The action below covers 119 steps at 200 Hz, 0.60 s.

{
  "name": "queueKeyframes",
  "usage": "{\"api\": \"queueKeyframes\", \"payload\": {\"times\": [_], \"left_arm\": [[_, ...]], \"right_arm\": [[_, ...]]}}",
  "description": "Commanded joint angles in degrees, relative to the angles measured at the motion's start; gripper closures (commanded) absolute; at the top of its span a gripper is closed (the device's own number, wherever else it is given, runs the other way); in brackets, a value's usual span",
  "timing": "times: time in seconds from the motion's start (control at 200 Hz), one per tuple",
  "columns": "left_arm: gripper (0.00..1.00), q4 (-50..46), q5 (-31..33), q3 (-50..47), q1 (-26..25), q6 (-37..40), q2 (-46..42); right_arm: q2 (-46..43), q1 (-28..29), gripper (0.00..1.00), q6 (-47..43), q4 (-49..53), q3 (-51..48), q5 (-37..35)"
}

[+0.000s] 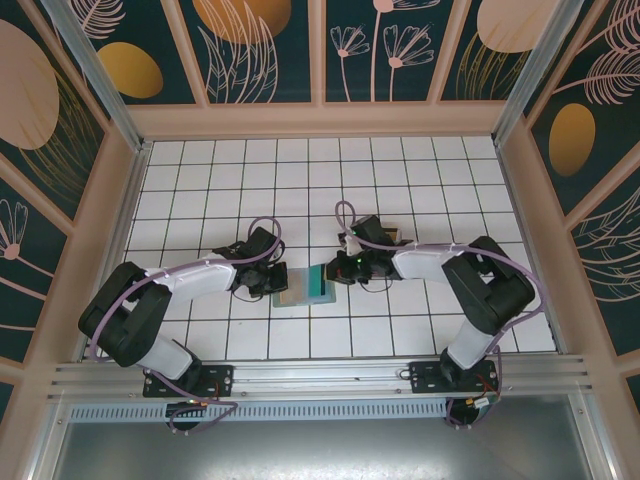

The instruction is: Take the credit cards out of the card holder

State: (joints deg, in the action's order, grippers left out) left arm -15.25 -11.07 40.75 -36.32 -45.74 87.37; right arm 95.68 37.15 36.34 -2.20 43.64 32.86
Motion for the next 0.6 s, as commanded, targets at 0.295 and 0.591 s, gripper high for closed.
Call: {"api": "queueKeyframes", "payload": {"times": [0.295, 0.591], "left_arm": [[1.00, -5.2, 3.9, 2.3, 0.1, 0.2, 2.1], [0.21, -5.3, 8.8, 8.4, 0.0, -0.7, -4.1]], "right_arm": [[-10.5, -1.9, 1.00, -13.8, 21.7, 8.5, -5.9], [-13.8, -2.1, 1.00, -27.7, 39.8, 23.8, -25.9]]}}
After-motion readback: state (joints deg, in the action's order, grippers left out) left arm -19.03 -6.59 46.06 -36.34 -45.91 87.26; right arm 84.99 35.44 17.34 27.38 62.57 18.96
